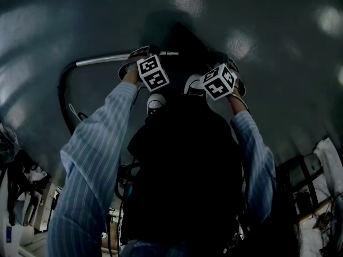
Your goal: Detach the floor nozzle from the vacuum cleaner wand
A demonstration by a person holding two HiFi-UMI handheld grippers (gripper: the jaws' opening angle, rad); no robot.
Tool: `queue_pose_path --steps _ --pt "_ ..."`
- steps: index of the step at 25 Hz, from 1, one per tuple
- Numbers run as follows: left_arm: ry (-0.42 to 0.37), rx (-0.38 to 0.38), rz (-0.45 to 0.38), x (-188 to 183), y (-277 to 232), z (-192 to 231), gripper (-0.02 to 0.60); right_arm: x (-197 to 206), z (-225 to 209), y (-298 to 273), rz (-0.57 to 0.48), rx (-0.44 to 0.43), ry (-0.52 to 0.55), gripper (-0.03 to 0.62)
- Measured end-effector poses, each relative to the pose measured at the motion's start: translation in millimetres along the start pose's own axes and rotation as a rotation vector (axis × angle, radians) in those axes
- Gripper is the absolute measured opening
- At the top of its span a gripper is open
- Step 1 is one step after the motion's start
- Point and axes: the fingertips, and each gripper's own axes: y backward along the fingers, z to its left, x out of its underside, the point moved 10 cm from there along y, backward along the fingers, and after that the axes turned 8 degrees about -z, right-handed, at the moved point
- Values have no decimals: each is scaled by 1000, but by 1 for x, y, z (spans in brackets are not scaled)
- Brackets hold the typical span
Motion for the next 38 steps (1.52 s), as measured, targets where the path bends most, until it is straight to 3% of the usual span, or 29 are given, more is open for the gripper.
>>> queue_pose_path --steps 5,11,20,27,33,38 --pt "-6 7 -1 6 7 -2 155 -9 3 -4 32 78 10 239" --pt "-10 14 -17 6 10 -1 158 -9 -5 -14 88 -20 -32 235" --pt "-22 6 45 13 3 2 163 -11 2 -19 98 24 -40 221" --pt "5 -5 32 24 1 4 172 47 -48 13 209 173 -165 206" --pt "-5 -43 116 24 11 5 167 62 -48 19 203 206 -269 209" --pt "62 -90 61 18 58 -3 167 51 -41 51 127 188 -364 210"
